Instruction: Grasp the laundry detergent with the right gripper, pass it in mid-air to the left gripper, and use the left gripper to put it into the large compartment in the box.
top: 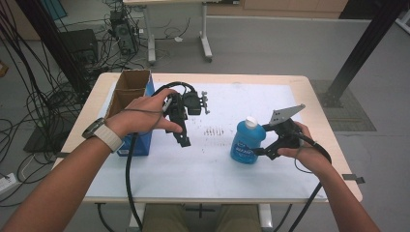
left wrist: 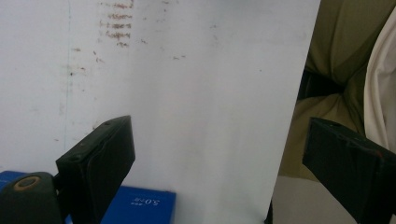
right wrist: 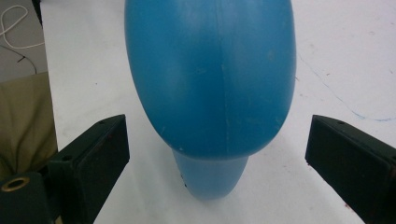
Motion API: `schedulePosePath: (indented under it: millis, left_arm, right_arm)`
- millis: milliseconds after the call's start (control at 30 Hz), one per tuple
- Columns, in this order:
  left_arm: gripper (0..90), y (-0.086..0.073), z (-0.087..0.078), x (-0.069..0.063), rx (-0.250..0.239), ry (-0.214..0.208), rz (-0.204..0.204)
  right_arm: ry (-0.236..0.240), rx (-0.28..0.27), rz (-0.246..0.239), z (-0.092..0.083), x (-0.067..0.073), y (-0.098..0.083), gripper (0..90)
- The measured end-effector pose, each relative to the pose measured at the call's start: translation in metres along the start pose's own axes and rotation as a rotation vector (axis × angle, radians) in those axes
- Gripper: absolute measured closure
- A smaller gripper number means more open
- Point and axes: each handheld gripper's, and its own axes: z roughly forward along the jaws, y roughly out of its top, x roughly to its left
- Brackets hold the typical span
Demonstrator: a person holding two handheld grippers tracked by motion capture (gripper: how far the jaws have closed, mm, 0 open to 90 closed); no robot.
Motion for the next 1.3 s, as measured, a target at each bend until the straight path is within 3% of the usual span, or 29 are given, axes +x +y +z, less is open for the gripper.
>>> schedulePosePath:
  millis: [1300]
  left_arm:
    - [9.8, 0.0007, 0.0009, -0.0003, -0.002, 0.002, 0.003]
  right_arm:
    - [-0.011, -0.049, 0.010, 0.0042, 0.0024, -0.0040, 5.9]
